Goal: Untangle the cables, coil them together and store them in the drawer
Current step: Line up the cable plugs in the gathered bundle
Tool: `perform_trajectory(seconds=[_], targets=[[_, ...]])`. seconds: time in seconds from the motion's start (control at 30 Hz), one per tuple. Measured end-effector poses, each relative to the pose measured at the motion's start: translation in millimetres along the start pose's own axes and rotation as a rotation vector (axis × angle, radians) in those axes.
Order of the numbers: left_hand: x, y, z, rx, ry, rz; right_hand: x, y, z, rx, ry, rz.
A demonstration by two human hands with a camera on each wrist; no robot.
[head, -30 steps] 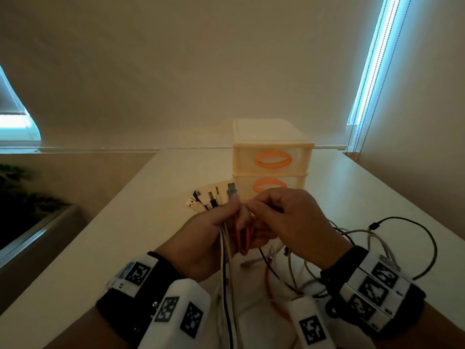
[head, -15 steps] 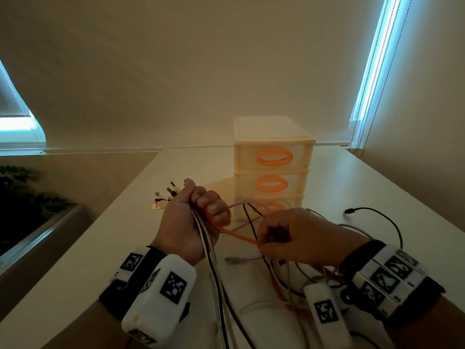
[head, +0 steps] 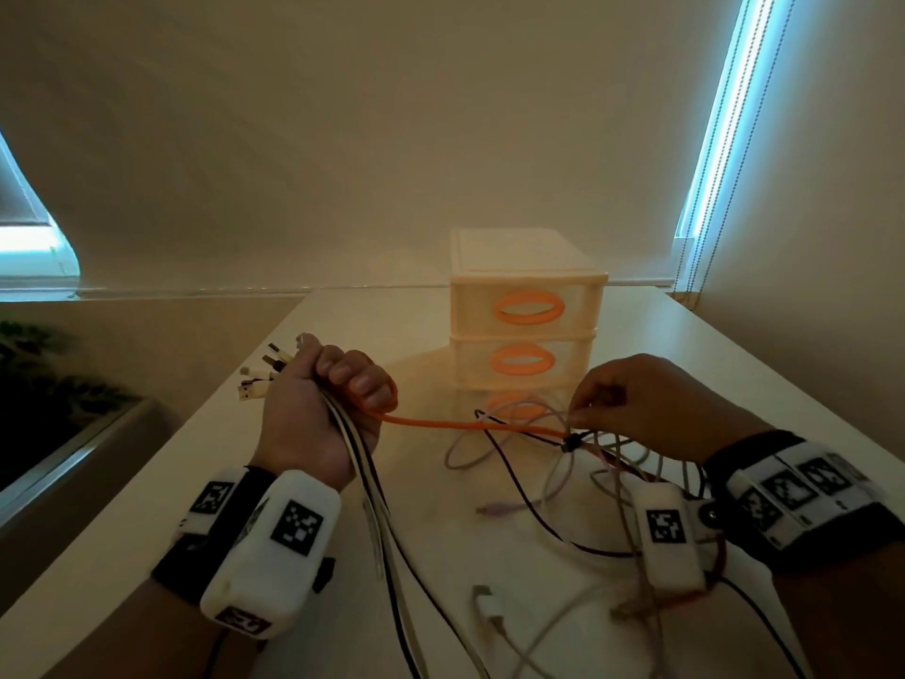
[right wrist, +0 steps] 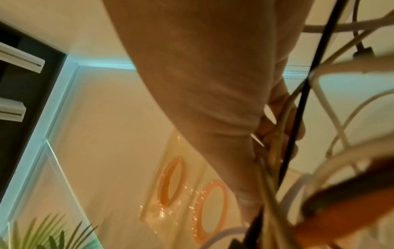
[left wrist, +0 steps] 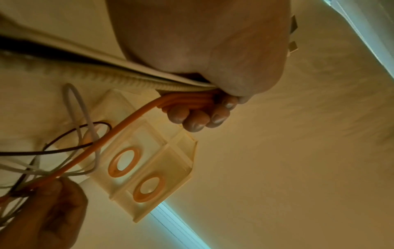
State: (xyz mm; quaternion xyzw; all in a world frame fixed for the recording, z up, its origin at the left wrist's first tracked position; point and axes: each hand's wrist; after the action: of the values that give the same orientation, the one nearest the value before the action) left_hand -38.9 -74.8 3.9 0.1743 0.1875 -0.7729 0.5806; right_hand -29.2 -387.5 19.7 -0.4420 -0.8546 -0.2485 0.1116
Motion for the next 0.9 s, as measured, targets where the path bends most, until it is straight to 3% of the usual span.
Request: perform_trajectory(seconds=[0.17, 0.3, 0.43, 0.6, 0.67, 0.73, 0.8, 0.9], targets=[[17, 1, 3, -0.074, 0.098, -0.014, 11, 11, 18, -0.030, 0.100, 0.076], [23, 1, 5, -0.097, 0.152, 0.003, 23, 20, 18, -0.094, 0.301, 0.222], [24, 0, 5, -0.105, 0.159, -0.005, 29, 26, 8, -0.221, 0.707, 0.391], [25, 1, 5, -0.103, 0.174, 0.003, 40, 28, -12, -0.238, 1.037, 0.397], [26, 1, 4, -0.098, 0.175, -0.003, 40, 32, -18, -0.406, 1.011, 0.383], [27, 1, 4, -0.089, 0.179, -0.012, 41, 33, -17, -0.522, 0.820, 0.322], [29, 0, 4, -0.083, 0.185, -0.024, 46, 29, -12, -0.406, 0.689, 0.231], [29, -3, 7, -0.060, 0.148, -0.054, 60, 14, 3, -0.053, 0.572, 0.043]])
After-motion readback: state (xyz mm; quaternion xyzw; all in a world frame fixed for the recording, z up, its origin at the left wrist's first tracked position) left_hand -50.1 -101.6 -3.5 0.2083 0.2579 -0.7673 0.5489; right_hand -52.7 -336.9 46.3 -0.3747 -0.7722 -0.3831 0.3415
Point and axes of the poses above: each hand's wrist, its own y-axis towards the middle knuckle, its own z-axis out of the palm, x = y × z, and after that the axes turned 15 degrees about -z, right-handed
